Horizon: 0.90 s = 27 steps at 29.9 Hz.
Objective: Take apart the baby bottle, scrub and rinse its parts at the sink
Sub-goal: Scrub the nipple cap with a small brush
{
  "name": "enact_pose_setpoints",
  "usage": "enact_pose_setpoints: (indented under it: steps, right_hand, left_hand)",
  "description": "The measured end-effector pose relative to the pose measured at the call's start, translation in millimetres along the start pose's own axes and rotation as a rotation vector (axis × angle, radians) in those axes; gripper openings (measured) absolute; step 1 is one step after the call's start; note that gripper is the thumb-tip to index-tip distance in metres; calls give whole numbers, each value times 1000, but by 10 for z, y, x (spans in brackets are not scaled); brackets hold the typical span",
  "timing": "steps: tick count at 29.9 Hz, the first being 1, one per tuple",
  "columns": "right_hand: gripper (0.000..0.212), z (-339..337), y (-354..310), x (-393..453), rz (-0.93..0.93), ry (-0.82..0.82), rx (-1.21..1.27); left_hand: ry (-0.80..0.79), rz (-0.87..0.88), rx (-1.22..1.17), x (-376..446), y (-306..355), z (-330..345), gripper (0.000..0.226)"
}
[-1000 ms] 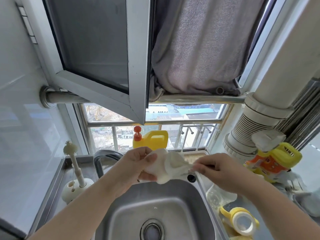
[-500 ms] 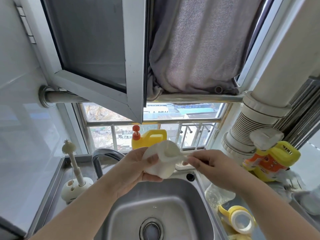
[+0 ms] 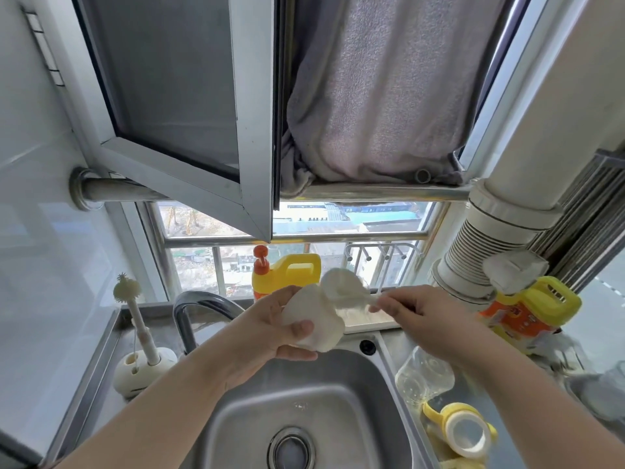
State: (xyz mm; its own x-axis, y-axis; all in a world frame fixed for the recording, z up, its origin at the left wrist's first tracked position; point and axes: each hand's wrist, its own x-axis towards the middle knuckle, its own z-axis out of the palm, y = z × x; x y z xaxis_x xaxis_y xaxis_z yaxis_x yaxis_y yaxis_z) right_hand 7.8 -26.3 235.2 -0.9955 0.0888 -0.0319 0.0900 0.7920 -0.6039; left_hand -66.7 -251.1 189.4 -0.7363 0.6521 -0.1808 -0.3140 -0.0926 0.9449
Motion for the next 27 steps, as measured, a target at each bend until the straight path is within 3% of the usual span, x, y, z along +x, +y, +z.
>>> enact_pose_setpoints:
  steps: [5, 9, 11, 15, 18, 22, 27]
  right_hand:
    - [23, -4, 23, -50, -3, -116, -36]
    - [22, 7, 34, -1, 8, 0, 21]
    - [22, 29, -23, -6, -39, -22, 62]
    - [21, -68, 40, -15, 58, -47, 17]
    - [22, -3, 5, 15, 6, -26, 43]
    - [25, -16, -10, -28, 1, -135, 0]
    - [24, 15, 4, 16, -12, -10, -12]
  left_hand:
    - [-29, -19, 84, -5, 20, -35, 40]
    - [88, -23, -100, 32, 19, 15, 35]
    - [89, -12, -54, 51, 35, 7, 37]
    - [14, -5, 142, 32, 30, -40, 33]
    - [12, 10, 126, 49, 2, 15, 30]
    - [100, 21, 124, 53, 14, 44, 14]
    - [25, 20, 139, 38, -30, 86, 16]
